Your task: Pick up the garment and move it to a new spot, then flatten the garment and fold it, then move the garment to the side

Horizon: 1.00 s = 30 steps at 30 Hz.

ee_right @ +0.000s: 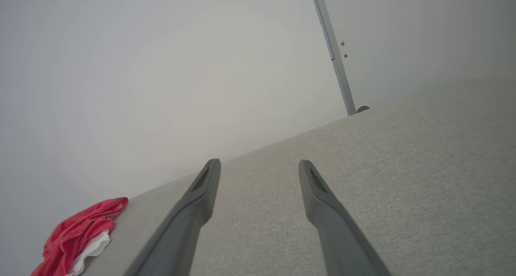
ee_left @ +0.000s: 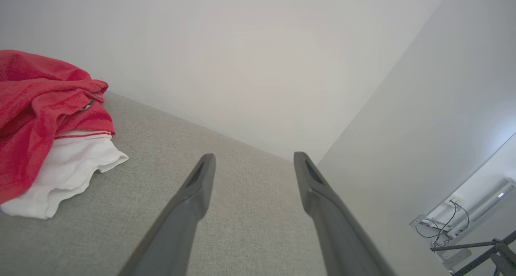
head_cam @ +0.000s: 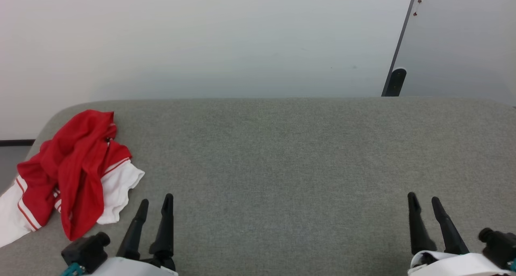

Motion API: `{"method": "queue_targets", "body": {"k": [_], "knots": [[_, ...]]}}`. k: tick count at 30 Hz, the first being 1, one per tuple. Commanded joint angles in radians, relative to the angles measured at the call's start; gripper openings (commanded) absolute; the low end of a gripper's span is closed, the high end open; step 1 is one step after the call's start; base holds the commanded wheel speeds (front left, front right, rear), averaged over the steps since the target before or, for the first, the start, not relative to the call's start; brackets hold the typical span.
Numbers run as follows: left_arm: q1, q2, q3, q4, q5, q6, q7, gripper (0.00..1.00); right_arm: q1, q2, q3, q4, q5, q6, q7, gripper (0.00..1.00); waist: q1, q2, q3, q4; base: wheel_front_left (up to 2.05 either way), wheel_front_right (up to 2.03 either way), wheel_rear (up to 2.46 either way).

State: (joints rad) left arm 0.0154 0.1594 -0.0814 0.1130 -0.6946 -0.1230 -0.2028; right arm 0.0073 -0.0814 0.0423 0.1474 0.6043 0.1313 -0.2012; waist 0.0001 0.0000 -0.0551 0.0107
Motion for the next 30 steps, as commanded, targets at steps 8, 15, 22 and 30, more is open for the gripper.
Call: {"method": "queue_targets", "body": {"k": [8, 15, 22, 30], "knots": [[0.023, -0.035, 0.033, -0.032, 0.217, -0.007, -0.021, 1.0, 0.025, 0.016, -0.004, 0.002, -0.249, -0.001, -0.025, 1.0, -0.0001, 0.0, -0.017, -0.002, 0.0, 0.0, 0.0], [0.043, -0.041, 0.032, -0.048, 0.288, -0.009, -0.034, 1.0, 0.033, 0.021, -0.007, 0.009, -0.327, -0.001, -0.037, 1.0, -0.0001, 0.0, -0.03, -0.005, 0.0, 0.0, 0.0], [0.056, -0.027, 0.015, -0.064, 0.345, -0.009, -0.047, 1.0, 0.045, 0.025, -0.013, 0.007, -0.398, -0.001, -0.045, 1.0, -0.0001, 0.0, -0.04, -0.005, 0.0, 0.0, 0.0], [0.066, -0.021, 0.004, -0.08, 0.396, -0.009, -0.062, 1.0, 0.052, 0.028, -0.016, 0.002, -0.462, -0.001, -0.052, 1.0, -0.0001, 0.0, -0.048, 0.0, 0.0, 0.0, 0.0]]}}
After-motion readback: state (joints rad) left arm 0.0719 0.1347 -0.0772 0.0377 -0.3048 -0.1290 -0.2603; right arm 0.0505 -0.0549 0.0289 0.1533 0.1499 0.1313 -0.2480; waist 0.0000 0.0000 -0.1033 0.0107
